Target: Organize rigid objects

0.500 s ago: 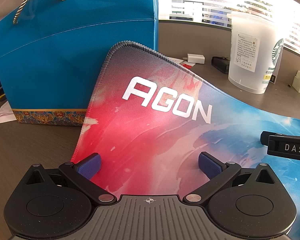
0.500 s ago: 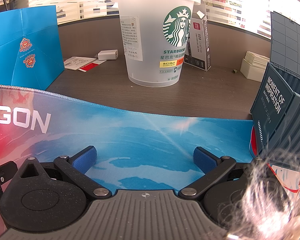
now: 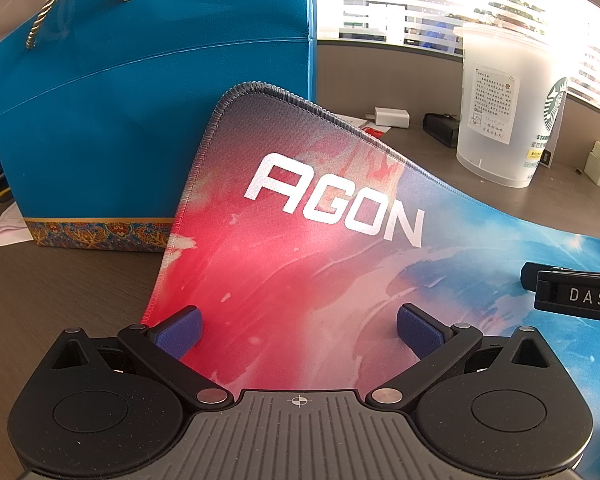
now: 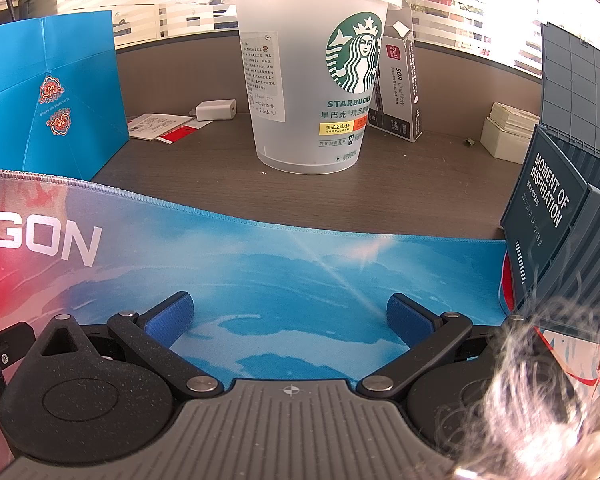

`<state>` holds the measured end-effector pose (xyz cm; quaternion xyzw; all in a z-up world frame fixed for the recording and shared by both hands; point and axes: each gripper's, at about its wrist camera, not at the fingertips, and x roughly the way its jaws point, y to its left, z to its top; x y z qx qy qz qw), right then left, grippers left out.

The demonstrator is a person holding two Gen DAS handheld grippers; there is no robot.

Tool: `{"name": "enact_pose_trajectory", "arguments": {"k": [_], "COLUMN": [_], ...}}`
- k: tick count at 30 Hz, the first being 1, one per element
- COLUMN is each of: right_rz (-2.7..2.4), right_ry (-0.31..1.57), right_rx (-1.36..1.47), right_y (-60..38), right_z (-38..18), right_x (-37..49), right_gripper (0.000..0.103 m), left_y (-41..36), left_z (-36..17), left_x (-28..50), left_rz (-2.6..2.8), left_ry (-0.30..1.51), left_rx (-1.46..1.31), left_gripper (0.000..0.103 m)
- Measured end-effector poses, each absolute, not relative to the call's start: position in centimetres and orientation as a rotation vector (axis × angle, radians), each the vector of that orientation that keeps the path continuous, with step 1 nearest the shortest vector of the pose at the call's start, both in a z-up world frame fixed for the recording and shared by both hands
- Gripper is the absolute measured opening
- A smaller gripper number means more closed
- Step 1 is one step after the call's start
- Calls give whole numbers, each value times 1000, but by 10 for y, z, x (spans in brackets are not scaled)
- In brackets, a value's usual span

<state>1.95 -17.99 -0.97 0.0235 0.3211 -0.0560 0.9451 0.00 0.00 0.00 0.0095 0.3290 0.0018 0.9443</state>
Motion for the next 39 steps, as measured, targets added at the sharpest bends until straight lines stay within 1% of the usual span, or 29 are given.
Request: {"name": "enact_pose_trajectory", "arguments": {"k": [31, 34, 39], "right_rz": [-123, -149, -75], "right_ry": [655, 638, 557], "right_rx": [56, 77, 76], "right_y": [-181, -187, -204], "right_z": [-9, -1, 43], "right_x": [17, 9, -36], "right_gripper": [103, 103, 103], "left_y": [0, 0, 0], "left_z": [0, 0, 0], "left_x": [0, 0, 0], "left_rz": [3, 2, 1], "left_ry": [670, 670, 670], "left_rx": [19, 18, 17], "left_gripper": [103, 103, 103]}}
